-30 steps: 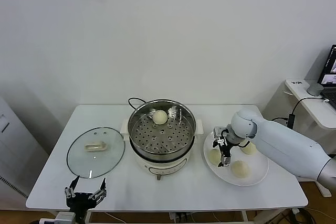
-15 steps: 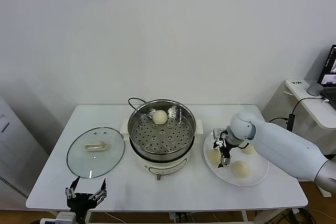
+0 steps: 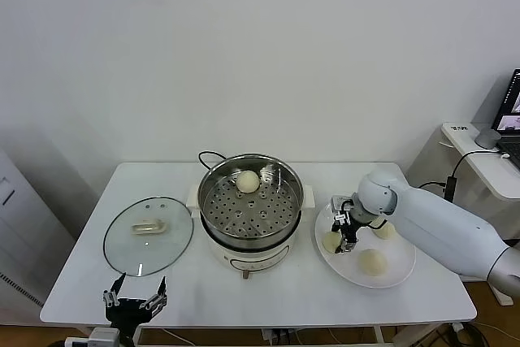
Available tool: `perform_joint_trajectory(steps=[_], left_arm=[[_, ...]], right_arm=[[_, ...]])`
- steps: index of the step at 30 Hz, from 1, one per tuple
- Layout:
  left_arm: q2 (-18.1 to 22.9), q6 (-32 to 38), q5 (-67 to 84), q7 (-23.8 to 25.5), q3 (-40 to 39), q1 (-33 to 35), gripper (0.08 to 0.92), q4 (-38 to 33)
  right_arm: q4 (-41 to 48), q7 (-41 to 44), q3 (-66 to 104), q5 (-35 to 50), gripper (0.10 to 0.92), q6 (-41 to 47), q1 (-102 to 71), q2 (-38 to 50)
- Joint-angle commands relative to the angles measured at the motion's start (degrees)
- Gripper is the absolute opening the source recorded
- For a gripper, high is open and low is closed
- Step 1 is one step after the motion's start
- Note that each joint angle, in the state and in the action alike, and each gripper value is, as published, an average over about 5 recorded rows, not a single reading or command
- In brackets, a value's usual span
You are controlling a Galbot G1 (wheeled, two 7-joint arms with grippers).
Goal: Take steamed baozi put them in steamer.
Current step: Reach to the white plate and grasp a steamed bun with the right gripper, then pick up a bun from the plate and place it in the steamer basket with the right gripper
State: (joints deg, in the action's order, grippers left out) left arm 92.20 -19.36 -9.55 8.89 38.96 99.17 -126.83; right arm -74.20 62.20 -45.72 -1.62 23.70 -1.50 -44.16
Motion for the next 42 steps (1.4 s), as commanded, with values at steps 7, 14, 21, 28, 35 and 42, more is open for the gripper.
perform_joint_trajectory(steps=[7,14,21,28,35,42], left_arm=[[0.38,0.19,0.19,-0.14,-1.02,-1.56,0.823,-0.64],[-0.34,-0.13,1.21,0.01,-1.55,-2.87,0.823,-0.89],[-0.27,-0.13,1.20,-0.06,-2.69,-2.95,0.823,-1.66],[0.21,0.10,1.18,-0.58,-3.10,-2.95,0.823,-1.94],[0.04,0.04,2.09,-0.78,-3.26,-2.49,0.823,-2.74],[0.19,0.00,2.71,-0.82,-3.38,-2.60,0.823,-2.77]], right_arm=[[-6.09,3.97,-22.29,15.74,0.516,5.67,30.85,6.90],[-7.13,5.87,-41.49,32.57,0.518,10.99,56.16,-0.99],[-3.70,5.59,-42.33,41.38,0.518,16.04,59.13,-12.20],[2.76,4.08,-39.12,45.24,0.518,19.26,53.37,-24.81],[9.65,1.73,-35.68,44.96,0.520,21.08,43.96,-34.93],[17.11,0.02,-33.00,38.49,0.519,21.11,35.43,-43.56]])
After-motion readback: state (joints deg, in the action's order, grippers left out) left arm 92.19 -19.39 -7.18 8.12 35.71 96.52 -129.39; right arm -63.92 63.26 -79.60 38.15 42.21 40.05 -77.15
